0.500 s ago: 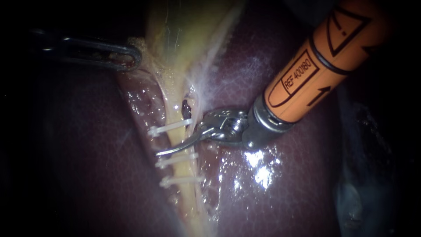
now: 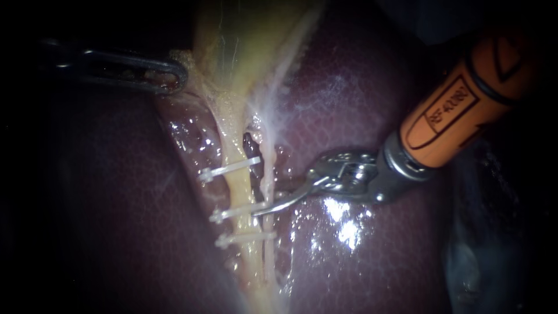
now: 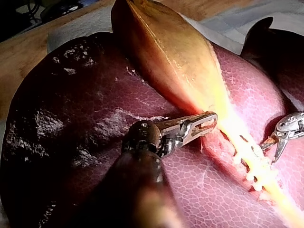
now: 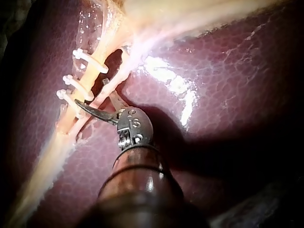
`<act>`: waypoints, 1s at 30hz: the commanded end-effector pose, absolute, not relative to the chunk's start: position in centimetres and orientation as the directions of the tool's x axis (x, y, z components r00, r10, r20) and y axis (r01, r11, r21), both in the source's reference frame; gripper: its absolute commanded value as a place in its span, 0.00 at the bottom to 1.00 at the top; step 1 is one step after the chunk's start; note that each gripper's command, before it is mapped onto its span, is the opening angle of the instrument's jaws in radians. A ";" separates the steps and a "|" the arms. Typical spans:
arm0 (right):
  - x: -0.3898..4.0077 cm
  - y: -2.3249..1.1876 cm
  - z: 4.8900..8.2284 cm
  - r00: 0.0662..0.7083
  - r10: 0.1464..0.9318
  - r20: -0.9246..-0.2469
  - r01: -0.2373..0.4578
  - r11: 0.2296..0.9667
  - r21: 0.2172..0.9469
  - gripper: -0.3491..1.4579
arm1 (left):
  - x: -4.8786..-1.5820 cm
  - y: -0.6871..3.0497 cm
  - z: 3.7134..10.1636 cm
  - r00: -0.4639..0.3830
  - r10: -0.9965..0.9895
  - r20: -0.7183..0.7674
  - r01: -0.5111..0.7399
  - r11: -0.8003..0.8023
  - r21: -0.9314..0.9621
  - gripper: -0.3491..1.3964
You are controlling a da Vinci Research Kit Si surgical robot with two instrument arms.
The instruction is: Go to the cutting position left tube
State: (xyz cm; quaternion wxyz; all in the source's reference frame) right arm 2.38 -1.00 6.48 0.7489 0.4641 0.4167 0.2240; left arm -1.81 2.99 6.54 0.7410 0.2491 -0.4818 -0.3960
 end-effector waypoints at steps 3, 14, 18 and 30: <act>2.26 -0.94 6.37 0.547 0.727 -0.414 0.040 0.471 0.881 0.94 | -1.80 2.99 6.54 0.222 -0.827 0.516 0.346 0.562 0.751 0.00; 2.30 -0.79 5.89 0.540 0.734 -0.412 0.037 0.469 0.883 0.95 | -1.81 2.99 6.54 0.222 -0.827 0.516 0.346 0.562 0.751 0.00; 2.41 -0.81 5.94 0.537 0.736 -0.413 0.030 0.473 0.881 0.96 | -1.81 2.99 6.53 0.222 -0.827 0.516 0.347 0.562 0.751 0.00; 2.49 -0.96 6.51 0.551 0.714 -0.431 0.052 0.486 0.872 0.96 | -1.81 2.98 6.54 0.222 -0.827 0.517 0.347 0.562 0.751 0.00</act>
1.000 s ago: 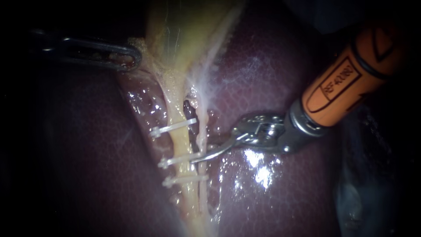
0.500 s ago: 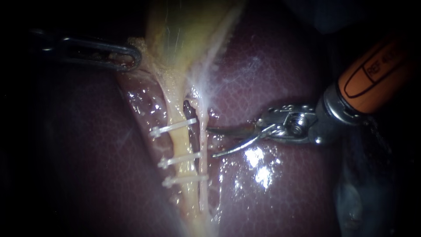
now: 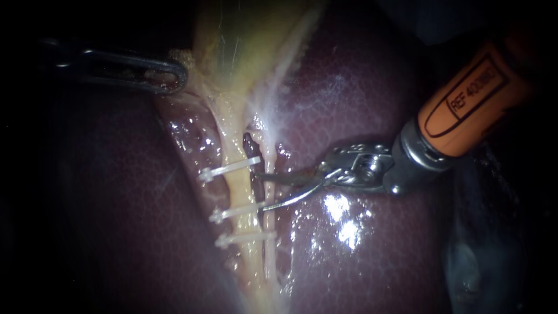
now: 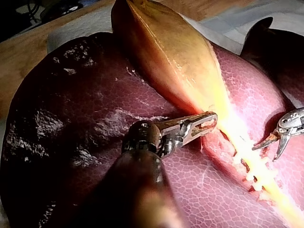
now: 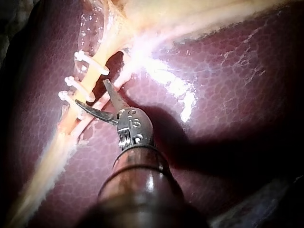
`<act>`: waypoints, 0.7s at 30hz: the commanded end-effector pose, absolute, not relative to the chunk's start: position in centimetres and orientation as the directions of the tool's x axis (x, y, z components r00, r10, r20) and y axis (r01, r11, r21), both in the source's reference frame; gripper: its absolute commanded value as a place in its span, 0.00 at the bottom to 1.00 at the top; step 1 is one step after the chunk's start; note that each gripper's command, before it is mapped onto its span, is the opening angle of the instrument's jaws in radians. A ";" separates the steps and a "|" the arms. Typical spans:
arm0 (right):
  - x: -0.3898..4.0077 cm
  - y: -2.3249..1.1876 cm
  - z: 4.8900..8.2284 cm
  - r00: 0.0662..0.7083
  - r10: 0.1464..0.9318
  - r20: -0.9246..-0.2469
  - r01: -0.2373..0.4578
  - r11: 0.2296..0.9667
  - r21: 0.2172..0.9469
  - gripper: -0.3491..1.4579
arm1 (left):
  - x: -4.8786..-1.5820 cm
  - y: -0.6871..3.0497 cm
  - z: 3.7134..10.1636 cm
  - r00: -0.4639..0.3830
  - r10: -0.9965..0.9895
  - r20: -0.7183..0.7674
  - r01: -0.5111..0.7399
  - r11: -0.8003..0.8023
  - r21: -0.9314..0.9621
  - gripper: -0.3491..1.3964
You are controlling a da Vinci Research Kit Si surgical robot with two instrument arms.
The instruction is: Go to the cutting position left tube
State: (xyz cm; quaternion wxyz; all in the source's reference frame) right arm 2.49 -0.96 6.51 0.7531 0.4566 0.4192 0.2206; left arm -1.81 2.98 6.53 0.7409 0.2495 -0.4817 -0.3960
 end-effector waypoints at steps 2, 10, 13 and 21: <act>2.51 -0.97 6.60 0.555 0.717 -0.421 0.050 0.477 0.877 0.96 | -1.81 2.98 6.54 0.222 -0.827 0.517 0.347 0.562 0.751 0.00; 2.62 -0.94 6.79 0.557 0.720 -0.414 0.070 0.456 0.887 0.96 | -1.81 2.97 6.54 0.222 -0.827 0.517 0.347 0.563 0.750 0.00; 2.70 -0.92 6.79 0.540 0.738 -0.405 0.095 0.424 0.901 0.96 | -1.81 2.97 6.54 0.222 -0.827 0.517 0.347 0.563 0.750 0.00; 2.98 -0.94 6.61 0.513 0.762 -0.394 0.188 0.349 0.918 0.96 | -1.81 2.97 6.54 0.222 -0.827 0.517 0.347 0.563 0.750 0.00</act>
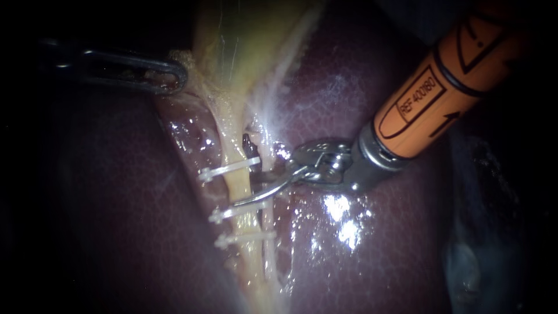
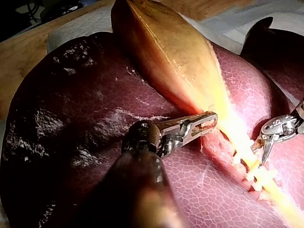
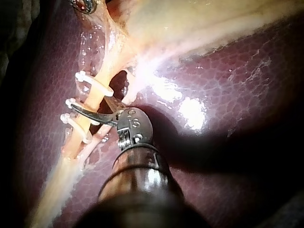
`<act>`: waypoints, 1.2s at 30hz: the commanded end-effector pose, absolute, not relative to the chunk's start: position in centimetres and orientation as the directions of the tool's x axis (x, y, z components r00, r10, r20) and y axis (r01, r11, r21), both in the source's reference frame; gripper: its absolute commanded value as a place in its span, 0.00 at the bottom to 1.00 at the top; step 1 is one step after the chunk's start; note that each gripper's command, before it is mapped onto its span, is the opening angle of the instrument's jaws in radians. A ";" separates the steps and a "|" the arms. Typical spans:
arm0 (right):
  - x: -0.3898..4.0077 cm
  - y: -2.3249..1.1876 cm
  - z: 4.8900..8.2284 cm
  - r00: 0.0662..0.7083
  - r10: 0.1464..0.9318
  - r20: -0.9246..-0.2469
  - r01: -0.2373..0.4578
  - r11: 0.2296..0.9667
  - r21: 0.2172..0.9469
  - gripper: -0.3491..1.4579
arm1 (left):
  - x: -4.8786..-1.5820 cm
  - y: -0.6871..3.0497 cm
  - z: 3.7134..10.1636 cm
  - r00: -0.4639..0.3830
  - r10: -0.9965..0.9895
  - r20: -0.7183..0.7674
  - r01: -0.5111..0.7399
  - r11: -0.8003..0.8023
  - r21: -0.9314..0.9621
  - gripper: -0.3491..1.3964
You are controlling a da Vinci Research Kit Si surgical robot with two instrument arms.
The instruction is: Go to the cutting position left tube
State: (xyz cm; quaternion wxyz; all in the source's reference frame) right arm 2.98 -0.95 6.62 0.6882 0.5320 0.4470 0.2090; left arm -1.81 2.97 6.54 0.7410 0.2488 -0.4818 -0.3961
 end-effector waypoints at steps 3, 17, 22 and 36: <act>3.08 -0.97 6.53 0.506 0.767 -0.396 0.222 0.327 0.918 0.96 | -1.81 2.97 6.54 0.222 -0.827 0.517 0.347 0.563 0.750 0.00; 3.44 -1.00 6.50 0.440 0.784 -0.439 0.313 0.324 0.893 0.95 | -1.81 2.97 6.54 0.222 -0.827 0.517 0.347 0.563 0.750 0.00; 3.53 -0.99 6.50 0.390 0.780 -0.489 0.353 0.364 0.862 0.95 | -1.81 2.97 6.54 0.222 -0.827 0.517 0.347 0.563 0.750 0.00; 3.54 -0.88 5.99 0.349 0.759 -0.549 0.397 0.411 0.821 0.95 | -1.81 2.97 6.53 0.222 -0.827 0.517 0.347 0.562 0.750 0.00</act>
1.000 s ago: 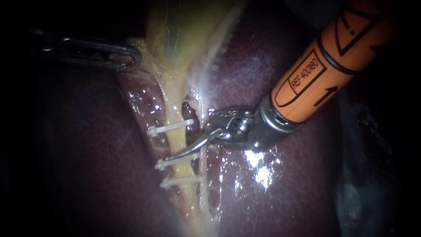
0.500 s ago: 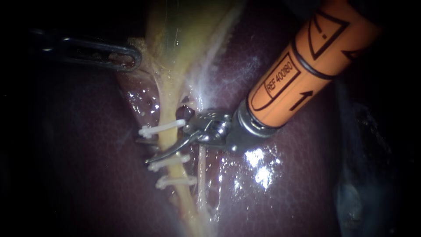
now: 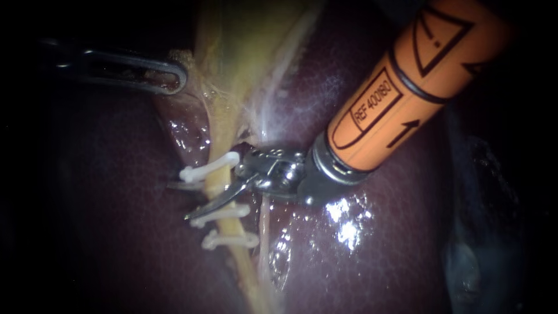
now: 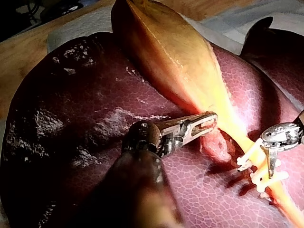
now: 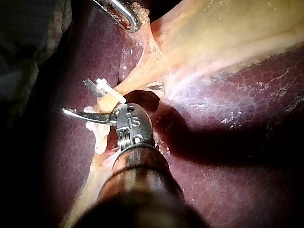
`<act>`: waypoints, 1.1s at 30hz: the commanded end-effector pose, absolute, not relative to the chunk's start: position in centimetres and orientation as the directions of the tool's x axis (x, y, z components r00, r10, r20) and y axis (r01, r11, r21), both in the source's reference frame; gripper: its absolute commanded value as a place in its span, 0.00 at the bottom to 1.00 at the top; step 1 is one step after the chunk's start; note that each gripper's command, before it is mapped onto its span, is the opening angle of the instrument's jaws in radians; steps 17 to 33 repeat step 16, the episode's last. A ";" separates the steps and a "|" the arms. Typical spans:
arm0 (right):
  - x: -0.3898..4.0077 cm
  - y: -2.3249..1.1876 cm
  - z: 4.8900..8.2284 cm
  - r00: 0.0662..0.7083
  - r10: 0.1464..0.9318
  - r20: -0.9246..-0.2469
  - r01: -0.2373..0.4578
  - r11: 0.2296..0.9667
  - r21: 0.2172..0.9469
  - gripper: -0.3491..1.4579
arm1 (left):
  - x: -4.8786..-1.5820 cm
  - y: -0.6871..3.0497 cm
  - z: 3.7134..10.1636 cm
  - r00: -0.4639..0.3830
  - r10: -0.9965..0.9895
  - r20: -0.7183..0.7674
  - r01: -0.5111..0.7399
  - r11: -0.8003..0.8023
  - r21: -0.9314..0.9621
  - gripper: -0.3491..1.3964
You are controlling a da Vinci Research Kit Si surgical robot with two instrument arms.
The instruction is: Go to the cutting position left tube
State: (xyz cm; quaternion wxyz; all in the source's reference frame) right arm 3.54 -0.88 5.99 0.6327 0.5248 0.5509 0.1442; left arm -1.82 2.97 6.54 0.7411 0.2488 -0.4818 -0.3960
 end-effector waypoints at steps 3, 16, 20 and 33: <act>3.53 -0.86 5.95 0.347 0.758 -0.552 0.399 0.414 0.818 0.95 | -1.81 2.97 6.53 0.222 -0.827 0.517 0.347 0.562 0.750 0.00; 3.51 -0.87 6.01 0.347 0.756 -0.554 0.399 0.416 0.817 0.95 | -1.82 2.97 6.53 0.222 -0.827 0.517 0.348 0.562 0.750 0.00; 3.51 -0.87 6.01 0.347 0.756 -0.554 0.399 0.416 0.817 0.95 | -1.82 2.97 6.53 0.222 -0.827 0.517 0.348 0.562 0.750 0.00; 3.51 -0.87 6.01 0.347 0.756 -0.554 0.399 0.416 0.817 0.95 | -1.82 2.97 6.53 0.222 -0.827 0.517 0.348 0.562 0.750 0.00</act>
